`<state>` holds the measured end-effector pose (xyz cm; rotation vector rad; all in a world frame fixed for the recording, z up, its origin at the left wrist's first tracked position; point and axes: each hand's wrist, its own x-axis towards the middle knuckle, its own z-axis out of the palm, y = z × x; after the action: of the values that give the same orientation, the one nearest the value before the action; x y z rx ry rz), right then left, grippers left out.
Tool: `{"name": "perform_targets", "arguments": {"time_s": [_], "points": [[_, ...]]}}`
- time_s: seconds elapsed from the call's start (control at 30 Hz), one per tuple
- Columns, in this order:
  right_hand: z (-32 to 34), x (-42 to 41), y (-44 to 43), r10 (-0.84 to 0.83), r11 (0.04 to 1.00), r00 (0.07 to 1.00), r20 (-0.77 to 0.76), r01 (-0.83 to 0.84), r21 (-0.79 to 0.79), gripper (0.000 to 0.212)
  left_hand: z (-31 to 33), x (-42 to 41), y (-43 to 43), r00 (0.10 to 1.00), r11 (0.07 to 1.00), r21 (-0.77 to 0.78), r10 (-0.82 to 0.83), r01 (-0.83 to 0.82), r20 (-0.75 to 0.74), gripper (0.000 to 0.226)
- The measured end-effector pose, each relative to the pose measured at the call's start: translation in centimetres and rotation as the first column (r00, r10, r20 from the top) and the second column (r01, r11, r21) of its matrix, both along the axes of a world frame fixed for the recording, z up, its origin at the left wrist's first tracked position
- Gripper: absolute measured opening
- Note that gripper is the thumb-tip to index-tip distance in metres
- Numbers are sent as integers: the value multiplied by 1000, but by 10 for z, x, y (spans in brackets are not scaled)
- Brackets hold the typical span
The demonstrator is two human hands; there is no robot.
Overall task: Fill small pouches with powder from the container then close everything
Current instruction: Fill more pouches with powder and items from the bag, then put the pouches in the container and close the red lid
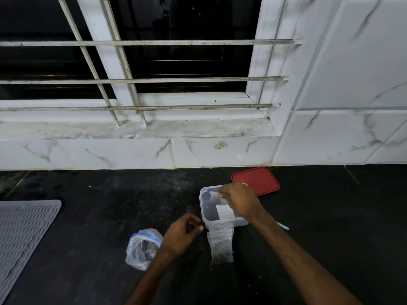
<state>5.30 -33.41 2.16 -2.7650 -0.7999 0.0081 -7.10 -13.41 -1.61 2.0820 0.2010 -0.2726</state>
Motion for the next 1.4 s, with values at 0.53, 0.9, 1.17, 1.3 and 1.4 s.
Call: {"name": "perform_targets", "arguments": {"time_s": [0.53, 0.9, 1.17, 1.3, 1.4], "points": [[-20, -55, -35, -48, 916, 992, -112, 89, 391, 15, -79, -4, -45, 994, 990, -132, 39, -51, -97, 39], [-19, -81, -39, 103, 971, 933, -346, -20, 237, 45, -36, -29, -61, 999, 784, -619, 21, -45, -47, 34], [7, -78, -27, 92, 955, 973, -213, -25, 297, 18, -29, -30, -50, 952, 634, -768, -170, -93, -256, 64], [16, -61, -33, 106, 862, 964, -245, 34, 505, 18, -19, -29, -48, 954, 682, -728, -172, -66, -247, 49], [29, -39, -37, 66, 776, 965, -255, 111, 621, 14, -18, -29, -44, 959, 719, -692, -142, -70, -244, 47]]}}
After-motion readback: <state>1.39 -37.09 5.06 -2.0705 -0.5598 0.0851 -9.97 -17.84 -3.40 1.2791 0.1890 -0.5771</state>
